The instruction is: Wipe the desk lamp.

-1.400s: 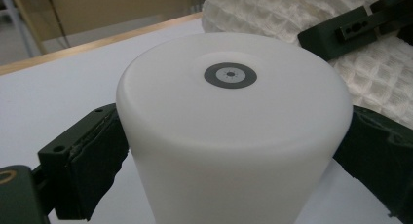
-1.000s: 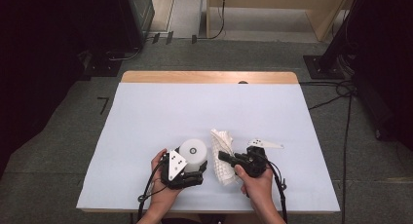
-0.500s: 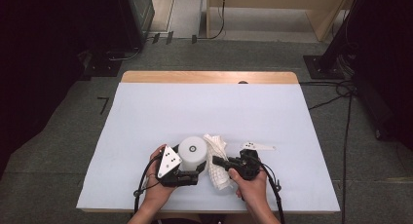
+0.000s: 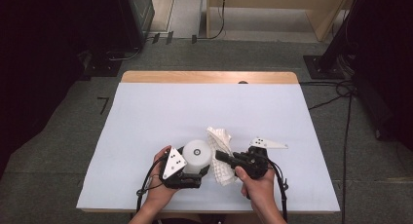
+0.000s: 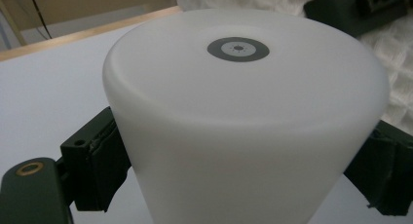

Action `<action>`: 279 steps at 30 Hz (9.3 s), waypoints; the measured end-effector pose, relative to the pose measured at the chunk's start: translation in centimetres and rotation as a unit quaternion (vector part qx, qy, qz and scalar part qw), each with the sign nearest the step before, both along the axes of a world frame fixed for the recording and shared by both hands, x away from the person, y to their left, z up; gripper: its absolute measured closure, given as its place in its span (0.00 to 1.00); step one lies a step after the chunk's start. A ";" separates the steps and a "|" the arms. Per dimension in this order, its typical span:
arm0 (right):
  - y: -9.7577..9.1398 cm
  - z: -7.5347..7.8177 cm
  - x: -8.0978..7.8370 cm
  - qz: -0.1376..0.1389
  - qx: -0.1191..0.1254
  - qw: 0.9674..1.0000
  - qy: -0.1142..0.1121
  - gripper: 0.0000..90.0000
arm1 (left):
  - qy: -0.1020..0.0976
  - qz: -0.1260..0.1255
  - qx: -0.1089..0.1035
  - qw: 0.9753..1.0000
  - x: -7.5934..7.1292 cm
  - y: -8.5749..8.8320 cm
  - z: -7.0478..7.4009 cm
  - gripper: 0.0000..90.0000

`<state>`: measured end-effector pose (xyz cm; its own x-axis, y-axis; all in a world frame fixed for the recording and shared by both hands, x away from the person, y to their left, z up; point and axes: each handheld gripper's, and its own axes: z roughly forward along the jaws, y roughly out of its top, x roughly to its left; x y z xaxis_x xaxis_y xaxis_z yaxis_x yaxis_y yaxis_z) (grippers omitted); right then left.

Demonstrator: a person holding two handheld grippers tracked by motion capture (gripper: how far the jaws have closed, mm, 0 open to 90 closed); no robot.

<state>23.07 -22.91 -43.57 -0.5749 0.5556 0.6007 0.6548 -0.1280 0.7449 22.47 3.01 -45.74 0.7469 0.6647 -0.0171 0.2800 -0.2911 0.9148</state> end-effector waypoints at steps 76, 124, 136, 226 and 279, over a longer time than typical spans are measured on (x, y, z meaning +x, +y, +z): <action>1.4 -4.4 0.9 -0.004 -0.066 0.997 0.041 0.87 | -0.015 0.046 -0.020 0.999 -0.3 0.4 0.6 0.10; 1.0 -3.4 1.1 0.008 -0.060 0.998 0.027 0.87 | -0.020 0.009 -0.034 0.999 -0.2 0.4 1.2 0.10; 0.6 -0.3 0.0 0.003 -0.036 0.999 -0.019 0.88 | -0.014 -0.002 -0.024 1.000 -0.4 0.0 0.6 0.10; 0.9 -2.1 0.9 0.002 -0.064 0.998 0.016 0.88 | 0.002 0.016 -0.053 0.998 0.4 0.7 1.3 0.10; 0.5 -3.0 0.6 -0.024 -0.064 0.998 0.000 0.88 | 0.002 0.107 0.031 0.994 -0.4 -0.8 -0.9 0.09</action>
<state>23.64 -22.36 -46.55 -0.5451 0.6544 0.5240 0.6507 -0.0639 0.7566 22.03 2.25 -46.65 0.5881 0.8084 0.0257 0.3461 -0.2802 0.8954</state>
